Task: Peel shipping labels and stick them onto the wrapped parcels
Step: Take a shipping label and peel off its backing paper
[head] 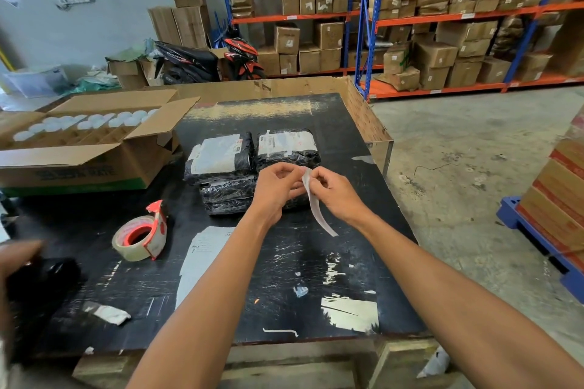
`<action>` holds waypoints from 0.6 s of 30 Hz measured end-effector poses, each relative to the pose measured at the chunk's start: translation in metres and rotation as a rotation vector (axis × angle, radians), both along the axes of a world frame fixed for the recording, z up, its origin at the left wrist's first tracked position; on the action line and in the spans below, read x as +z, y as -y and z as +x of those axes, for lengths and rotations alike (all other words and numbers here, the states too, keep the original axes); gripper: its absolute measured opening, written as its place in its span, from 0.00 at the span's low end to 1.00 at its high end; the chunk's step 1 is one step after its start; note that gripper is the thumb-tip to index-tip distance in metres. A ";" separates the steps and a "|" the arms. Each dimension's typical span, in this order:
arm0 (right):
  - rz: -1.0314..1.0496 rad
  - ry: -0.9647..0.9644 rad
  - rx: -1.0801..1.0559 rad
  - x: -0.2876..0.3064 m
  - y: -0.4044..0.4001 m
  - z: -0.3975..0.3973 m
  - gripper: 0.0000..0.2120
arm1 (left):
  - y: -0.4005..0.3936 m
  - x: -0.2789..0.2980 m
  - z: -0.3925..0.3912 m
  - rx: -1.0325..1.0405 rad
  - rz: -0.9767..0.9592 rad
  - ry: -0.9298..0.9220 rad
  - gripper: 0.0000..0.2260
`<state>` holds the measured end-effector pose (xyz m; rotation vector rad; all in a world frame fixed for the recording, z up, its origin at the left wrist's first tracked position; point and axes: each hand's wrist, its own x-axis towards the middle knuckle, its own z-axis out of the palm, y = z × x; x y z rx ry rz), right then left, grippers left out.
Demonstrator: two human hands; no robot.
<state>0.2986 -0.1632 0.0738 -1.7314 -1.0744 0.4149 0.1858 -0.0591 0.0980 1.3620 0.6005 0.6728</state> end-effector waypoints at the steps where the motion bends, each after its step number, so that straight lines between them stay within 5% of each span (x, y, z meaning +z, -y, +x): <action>1: 0.001 -0.006 -0.003 0.000 0.000 0.000 0.07 | 0.000 0.000 -0.001 -0.003 0.020 0.007 0.07; 18: 0.155 -0.067 -0.067 0.002 -0.002 0.003 0.07 | -0.002 -0.003 0.001 0.143 0.422 -0.107 0.05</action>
